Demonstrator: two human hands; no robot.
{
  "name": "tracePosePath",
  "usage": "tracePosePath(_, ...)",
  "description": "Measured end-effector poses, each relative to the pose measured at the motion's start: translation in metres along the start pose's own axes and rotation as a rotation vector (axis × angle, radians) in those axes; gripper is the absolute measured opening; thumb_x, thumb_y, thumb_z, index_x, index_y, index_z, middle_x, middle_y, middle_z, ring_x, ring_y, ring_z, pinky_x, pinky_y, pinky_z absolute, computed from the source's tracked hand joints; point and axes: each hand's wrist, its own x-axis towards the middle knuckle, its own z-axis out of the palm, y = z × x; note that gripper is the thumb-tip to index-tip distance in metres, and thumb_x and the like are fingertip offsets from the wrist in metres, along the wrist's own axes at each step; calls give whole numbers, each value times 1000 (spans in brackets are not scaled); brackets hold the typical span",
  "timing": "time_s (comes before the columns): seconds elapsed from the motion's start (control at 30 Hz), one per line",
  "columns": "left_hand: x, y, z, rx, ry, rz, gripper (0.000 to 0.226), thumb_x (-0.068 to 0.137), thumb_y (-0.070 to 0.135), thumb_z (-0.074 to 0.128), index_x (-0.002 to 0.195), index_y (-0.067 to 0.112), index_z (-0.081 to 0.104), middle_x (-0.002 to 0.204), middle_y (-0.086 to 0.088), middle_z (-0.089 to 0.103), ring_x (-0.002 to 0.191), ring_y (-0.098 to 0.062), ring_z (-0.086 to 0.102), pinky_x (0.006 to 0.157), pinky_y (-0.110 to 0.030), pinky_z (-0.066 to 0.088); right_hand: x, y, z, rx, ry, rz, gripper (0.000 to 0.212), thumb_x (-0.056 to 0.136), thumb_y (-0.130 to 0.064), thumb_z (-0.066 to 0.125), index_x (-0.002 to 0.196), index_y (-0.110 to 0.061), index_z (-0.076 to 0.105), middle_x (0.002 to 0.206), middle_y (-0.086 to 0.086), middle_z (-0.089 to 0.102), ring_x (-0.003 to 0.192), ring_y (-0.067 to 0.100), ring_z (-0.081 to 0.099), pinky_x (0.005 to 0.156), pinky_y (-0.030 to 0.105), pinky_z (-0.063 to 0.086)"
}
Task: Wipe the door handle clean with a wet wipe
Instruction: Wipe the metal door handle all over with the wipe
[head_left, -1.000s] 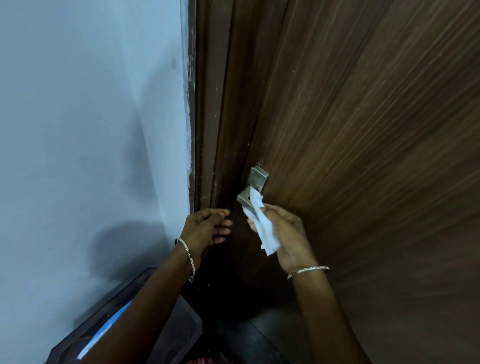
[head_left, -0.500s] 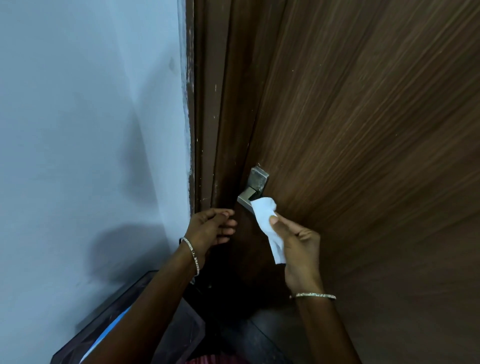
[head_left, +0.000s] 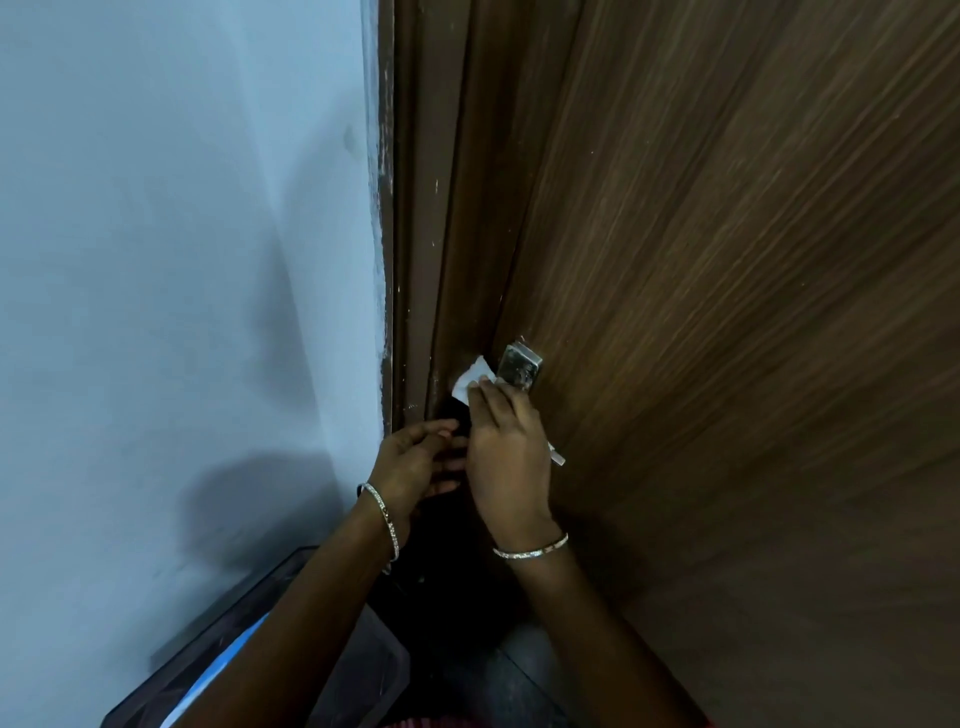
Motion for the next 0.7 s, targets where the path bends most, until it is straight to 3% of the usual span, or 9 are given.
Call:
tracePosePath(0.23, 4, 0, -2, -12, -9, -14, 15, 97, 10, 51, 99, 13, 66, 92, -8, 72, 77, -21, 67, 62, -28, 51, -14, 5, -13, 51, 68, -88, 40, 67, -2, 80, 108, -5, 77, 117, 7, 74, 111, 20, 70, 94, 31, 58)
tracePosePath(0.33, 5, 1, 1, -4, -38, -13, 18, 97, 11, 50, 104, 13, 67, 94, -7, 73, 77, -20, 67, 65, -29, 51, -7, 14, -30, 163, 231, -44, 33, 80, 3, 64, 110, -4, 75, 118, 7, 74, 107, 21, 68, 88, 34, 59)
tracePosePath(0.43, 5, 1, 4, -8, -65, -28, 20, 97, 12, 52, 110, 12, 67, 100, -8, 74, 83, -21, 68, 68, -30, 54, 16, 22, -39, 191, 424, 16, 32, 88, 7, 66, 119, 0, 71, 124, 8, 71, 106, 20, 58, 86, 32, 55)
tracePosePath(0.6, 2, 3, 11, -24, -113, -53, 21, 95, 15, 54, 111, 14, 68, 100, -5, 76, 89, -21, 70, 69, -31, 55, 27, 29, -29, 17, 183, -62, 41, 89, 2, 53, 129, 3, 62, 135, 11, 62, 110, 26, 58, 89, 38, 54)
tracePosePath(0.7, 3, 7, 12, -83, -149, -95, 23, 97, 19, 51, 112, 13, 67, 104, -4, 76, 96, -22, 70, 76, -34, 56, 13, 36, -32, 18, 140, -43, 45, 88, 0, 57, 133, 2, 60, 139, 11, 60, 106, 25, 60, 91, 35, 55)
